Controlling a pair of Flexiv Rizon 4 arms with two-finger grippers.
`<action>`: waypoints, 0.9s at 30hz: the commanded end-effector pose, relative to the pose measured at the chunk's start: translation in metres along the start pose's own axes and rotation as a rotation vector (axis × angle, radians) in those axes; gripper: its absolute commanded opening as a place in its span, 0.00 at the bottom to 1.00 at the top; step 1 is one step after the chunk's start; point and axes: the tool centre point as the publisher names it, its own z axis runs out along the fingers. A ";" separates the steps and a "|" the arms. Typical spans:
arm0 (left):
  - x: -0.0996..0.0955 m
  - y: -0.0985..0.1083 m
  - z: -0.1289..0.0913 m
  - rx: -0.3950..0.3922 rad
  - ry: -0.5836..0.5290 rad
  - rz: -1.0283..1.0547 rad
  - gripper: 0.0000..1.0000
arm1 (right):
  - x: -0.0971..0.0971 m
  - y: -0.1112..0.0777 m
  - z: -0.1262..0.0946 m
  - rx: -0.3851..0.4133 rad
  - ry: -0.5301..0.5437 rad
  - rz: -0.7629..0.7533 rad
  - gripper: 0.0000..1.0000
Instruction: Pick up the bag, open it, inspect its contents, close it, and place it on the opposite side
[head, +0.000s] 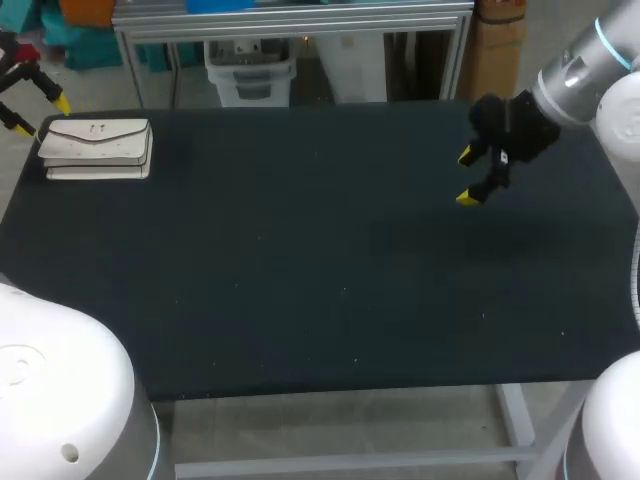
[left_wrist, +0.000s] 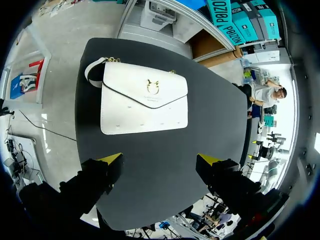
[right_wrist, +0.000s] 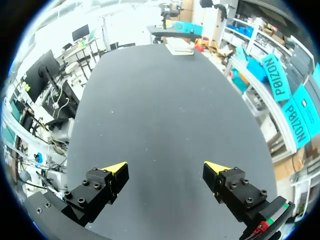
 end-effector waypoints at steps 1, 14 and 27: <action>-0.025 -0.033 0.003 -0.051 0.058 -0.035 1.00 | 0.010 -0.002 0.008 -0.021 -0.056 -0.043 1.00; -0.070 -0.048 0.023 -0.023 0.105 -0.113 1.00 | 0.018 -0.003 0.033 -0.075 -0.026 -0.175 1.00; -0.085 -0.066 0.045 -0.058 0.187 -0.104 0.80 | 0.020 0.000 0.043 -0.086 0.013 -0.220 1.00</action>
